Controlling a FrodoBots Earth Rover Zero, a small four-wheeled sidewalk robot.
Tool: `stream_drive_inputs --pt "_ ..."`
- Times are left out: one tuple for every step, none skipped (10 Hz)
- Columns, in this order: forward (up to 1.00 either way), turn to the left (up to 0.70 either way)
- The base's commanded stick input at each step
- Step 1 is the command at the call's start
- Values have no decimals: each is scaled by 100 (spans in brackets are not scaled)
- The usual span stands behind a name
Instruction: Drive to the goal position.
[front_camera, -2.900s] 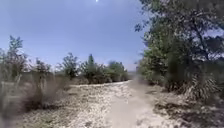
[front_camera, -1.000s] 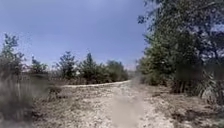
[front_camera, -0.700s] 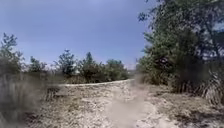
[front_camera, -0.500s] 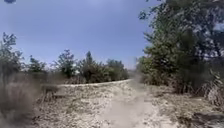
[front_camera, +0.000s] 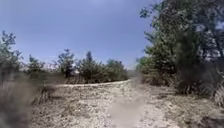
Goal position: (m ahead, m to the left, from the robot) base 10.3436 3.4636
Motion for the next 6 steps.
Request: stream_drive_inputs --pt "30 0" --pt "30 0" --pt "30 0" --pt "30 0" --pt "30 0" --pt "30 0"
